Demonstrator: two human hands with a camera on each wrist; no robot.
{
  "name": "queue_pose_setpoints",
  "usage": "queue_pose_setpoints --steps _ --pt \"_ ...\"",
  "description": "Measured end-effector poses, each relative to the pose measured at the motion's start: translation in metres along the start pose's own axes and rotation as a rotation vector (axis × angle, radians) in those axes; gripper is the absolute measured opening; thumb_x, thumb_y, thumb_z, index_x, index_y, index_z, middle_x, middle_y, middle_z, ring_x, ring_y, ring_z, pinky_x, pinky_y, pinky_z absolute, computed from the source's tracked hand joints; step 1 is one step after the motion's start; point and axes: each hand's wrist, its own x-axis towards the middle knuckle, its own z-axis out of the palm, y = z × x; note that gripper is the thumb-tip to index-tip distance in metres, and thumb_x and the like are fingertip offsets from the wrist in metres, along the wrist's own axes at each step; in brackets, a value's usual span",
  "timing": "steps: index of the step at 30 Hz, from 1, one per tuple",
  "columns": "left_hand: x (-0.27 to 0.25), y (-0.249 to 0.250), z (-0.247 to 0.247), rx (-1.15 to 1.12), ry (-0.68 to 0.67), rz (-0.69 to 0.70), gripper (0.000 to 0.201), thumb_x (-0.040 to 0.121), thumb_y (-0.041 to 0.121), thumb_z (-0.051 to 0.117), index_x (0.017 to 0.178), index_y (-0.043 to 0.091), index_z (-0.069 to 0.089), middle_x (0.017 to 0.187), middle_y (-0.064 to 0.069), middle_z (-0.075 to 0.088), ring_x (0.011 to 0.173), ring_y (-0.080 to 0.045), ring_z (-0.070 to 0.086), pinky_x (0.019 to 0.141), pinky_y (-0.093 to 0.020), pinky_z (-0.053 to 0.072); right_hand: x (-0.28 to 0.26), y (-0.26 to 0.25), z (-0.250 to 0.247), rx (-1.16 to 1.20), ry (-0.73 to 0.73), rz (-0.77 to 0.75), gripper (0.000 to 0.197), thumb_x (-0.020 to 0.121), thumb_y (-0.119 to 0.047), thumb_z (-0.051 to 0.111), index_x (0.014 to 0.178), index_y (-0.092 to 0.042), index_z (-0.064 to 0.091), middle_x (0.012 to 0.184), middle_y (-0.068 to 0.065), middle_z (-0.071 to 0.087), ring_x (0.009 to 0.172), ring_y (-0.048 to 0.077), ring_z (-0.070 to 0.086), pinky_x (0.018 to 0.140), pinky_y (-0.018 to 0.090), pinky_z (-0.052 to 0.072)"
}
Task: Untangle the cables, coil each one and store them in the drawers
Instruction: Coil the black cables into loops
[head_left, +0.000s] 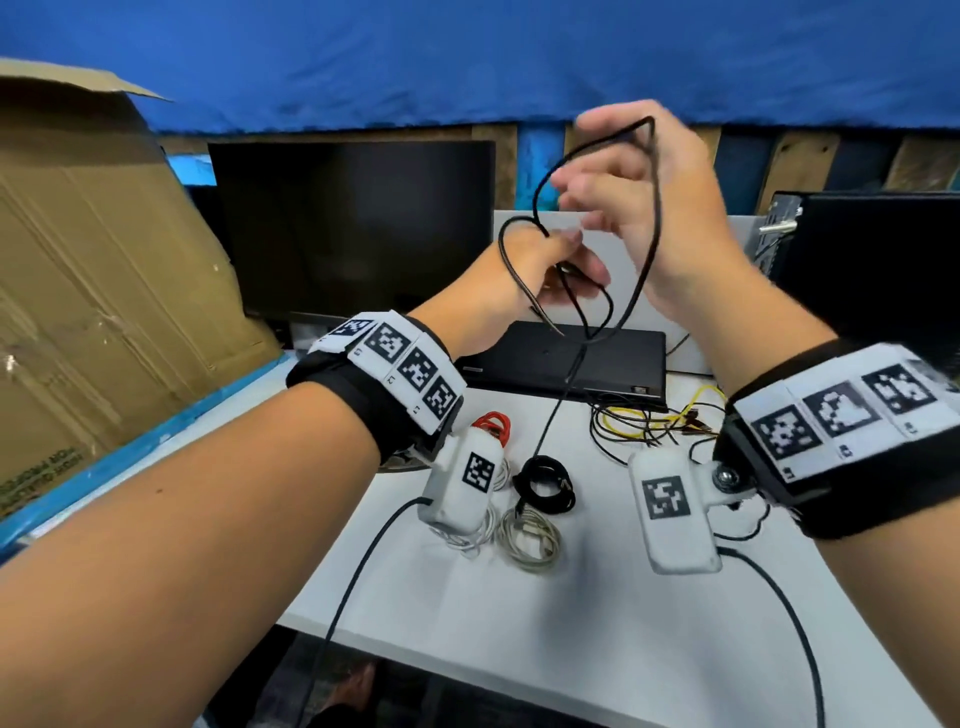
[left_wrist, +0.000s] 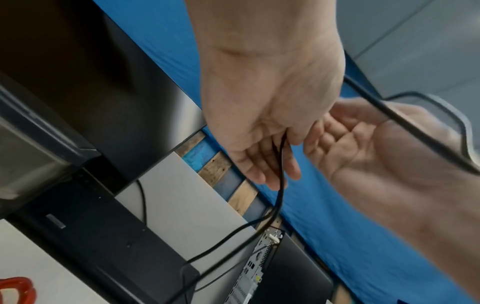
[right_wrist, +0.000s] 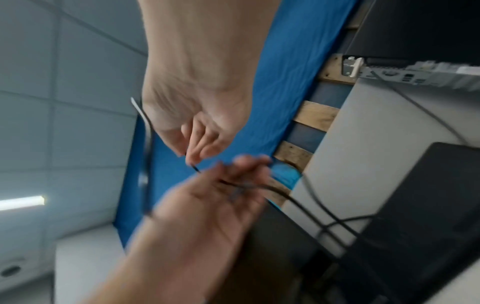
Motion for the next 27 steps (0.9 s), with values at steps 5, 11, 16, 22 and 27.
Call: queue_pose_setpoints --steps 5,11,16,22,27 --pt "0.005 0.015 -0.013 -0.222 0.140 0.094 0.047 0.112 0.018 0.034 0.084 0.000 0.067 0.089 -0.014 0.074 0.081 -0.020 0.074 0.076 -0.025 0.060 -0.029 0.063 -0.013 -0.040 -0.129 0.348 0.067 0.069 -0.008 0.060 0.132 -0.030 0.048 0.102 -0.006 0.074 0.098 0.016 0.063 0.085 0.033 0.046" --pt "0.008 0.026 -0.051 -0.370 0.349 0.168 0.053 0.113 0.020 0.033 0.081 -0.002 0.068 0.080 -0.012 0.075 0.073 -0.016 0.074 0.080 -0.026 0.060 -0.068 0.148 -0.043 -0.806 -0.428 0.531 0.015 0.086 -0.037 0.052 0.083 -0.041 0.066 0.075 -0.008 0.073 0.087 0.023 0.066 0.095 0.056 0.050" --pt "-0.002 0.023 -0.086 -0.368 0.542 0.168 0.051 0.114 0.021 0.028 0.084 0.000 0.063 0.083 -0.014 0.069 0.065 -0.016 0.071 0.066 -0.022 0.056 -0.068 0.161 -0.064 -1.003 -0.298 0.674 0.036 0.106 -0.027 0.037 0.107 -0.010 0.069 0.114 0.023 0.067 0.110 0.041 0.062 0.092 0.041 0.047" --pt "-0.012 -0.015 -0.067 -0.207 0.405 -0.053 0.051 0.114 0.026 0.029 0.089 0.002 0.066 0.086 -0.014 0.069 0.053 -0.010 0.064 0.053 -0.018 0.050 -0.034 0.119 -0.033 -0.911 0.054 0.377 0.031 0.109 -0.025 0.035 0.107 -0.005 0.059 0.103 0.021 0.063 0.091 0.038 0.055 0.072 0.034 0.034" --pt "-0.017 -0.027 -0.055 -0.259 0.184 -0.113 0.044 0.112 0.030 0.032 0.116 0.003 0.067 0.067 -0.001 0.057 0.044 -0.006 0.039 0.040 -0.017 0.026 -0.014 0.056 -0.027 -0.659 0.302 0.016 0.023 0.099 -0.011 0.039 0.091 -0.004 0.059 0.086 0.005 0.059 0.078 0.017 0.048 0.063 0.032 0.026"
